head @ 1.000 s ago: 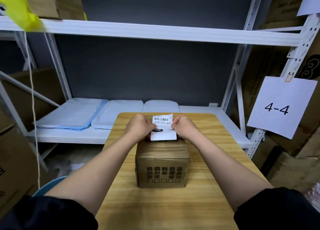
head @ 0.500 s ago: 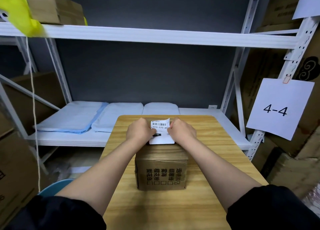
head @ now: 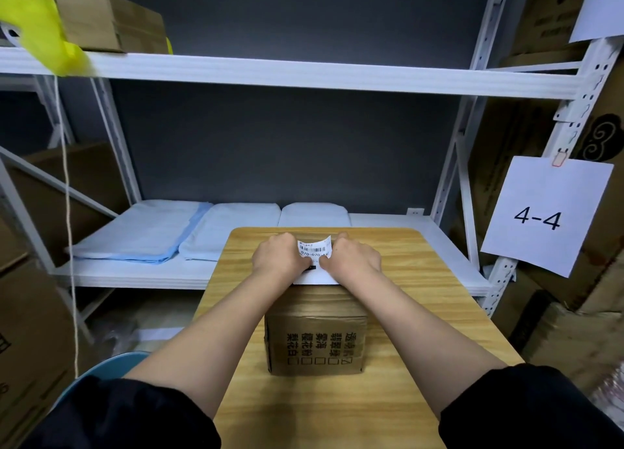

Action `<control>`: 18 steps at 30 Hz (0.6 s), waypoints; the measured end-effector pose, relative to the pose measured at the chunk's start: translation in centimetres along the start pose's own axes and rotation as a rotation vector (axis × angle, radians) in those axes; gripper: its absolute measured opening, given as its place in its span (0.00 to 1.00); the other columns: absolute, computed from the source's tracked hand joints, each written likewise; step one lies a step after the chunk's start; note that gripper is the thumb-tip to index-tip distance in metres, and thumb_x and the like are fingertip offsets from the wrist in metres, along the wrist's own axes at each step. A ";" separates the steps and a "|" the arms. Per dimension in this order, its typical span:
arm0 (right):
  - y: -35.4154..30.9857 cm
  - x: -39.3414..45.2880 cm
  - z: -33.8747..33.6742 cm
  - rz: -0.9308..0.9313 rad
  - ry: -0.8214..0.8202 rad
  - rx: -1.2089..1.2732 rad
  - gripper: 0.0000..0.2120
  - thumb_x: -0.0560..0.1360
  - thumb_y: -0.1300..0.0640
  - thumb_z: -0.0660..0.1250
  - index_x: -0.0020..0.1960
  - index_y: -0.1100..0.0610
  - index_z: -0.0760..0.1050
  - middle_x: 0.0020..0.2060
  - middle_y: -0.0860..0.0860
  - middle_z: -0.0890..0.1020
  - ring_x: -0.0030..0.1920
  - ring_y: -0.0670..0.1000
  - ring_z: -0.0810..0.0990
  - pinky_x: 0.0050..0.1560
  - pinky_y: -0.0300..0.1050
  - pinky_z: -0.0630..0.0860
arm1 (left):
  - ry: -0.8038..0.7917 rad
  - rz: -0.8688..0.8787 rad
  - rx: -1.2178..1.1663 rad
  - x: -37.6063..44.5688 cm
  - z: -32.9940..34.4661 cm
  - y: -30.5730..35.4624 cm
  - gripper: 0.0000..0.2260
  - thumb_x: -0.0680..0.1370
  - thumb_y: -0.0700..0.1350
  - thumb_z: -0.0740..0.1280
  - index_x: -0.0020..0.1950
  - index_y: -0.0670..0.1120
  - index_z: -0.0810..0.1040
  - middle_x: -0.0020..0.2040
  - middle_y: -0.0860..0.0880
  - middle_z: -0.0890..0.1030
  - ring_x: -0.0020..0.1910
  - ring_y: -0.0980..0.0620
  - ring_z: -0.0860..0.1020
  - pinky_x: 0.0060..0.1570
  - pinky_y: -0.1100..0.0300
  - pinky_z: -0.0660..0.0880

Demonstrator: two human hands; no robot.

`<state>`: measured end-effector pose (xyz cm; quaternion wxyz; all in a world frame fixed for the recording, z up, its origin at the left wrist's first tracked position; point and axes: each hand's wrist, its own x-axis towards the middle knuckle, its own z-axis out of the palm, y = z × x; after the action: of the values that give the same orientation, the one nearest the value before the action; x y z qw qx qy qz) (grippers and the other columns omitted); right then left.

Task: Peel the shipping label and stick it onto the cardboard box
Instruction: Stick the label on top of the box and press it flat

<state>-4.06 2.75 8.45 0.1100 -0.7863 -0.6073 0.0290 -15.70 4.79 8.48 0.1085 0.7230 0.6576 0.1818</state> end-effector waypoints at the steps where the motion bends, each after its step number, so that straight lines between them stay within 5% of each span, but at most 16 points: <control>1: 0.0 0.0 0.0 -0.003 0.000 -0.007 0.22 0.77 0.49 0.60 0.66 0.60 0.65 0.62 0.55 0.77 0.62 0.58 0.76 0.52 0.46 0.71 | 0.003 0.007 0.013 -0.1 0.0 0.1 0.17 0.72 0.51 0.68 0.30 0.46 0.65 0.41 0.45 0.77 0.48 0.42 0.78 0.37 0.58 0.68; 9: -0.2 0.0 -0.2 -0.008 -0.002 -0.026 0.25 0.75 0.45 0.62 0.66 0.59 0.65 0.62 0.54 0.77 0.62 0.57 0.77 0.53 0.46 0.71 | 0.013 0.043 0.137 0.1 0.0 0.4 0.08 0.74 0.50 0.66 0.44 0.46 0.73 0.52 0.45 0.81 0.53 0.43 0.78 0.40 0.58 0.69; 18: -0.2 0.1 -0.3 -0.005 -0.011 -0.063 0.28 0.75 0.43 0.62 0.67 0.59 0.65 0.63 0.54 0.77 0.63 0.58 0.76 0.55 0.47 0.71 | -0.036 0.035 0.287 0.5 -0.4 1.2 0.13 0.75 0.49 0.64 0.55 0.44 0.77 0.57 0.45 0.80 0.58 0.44 0.78 0.45 0.58 0.71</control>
<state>-4.19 2.87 8.83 0.0820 -0.7876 -0.6105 0.0138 -14.68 5.13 9.36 0.0128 0.7455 0.6622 0.0749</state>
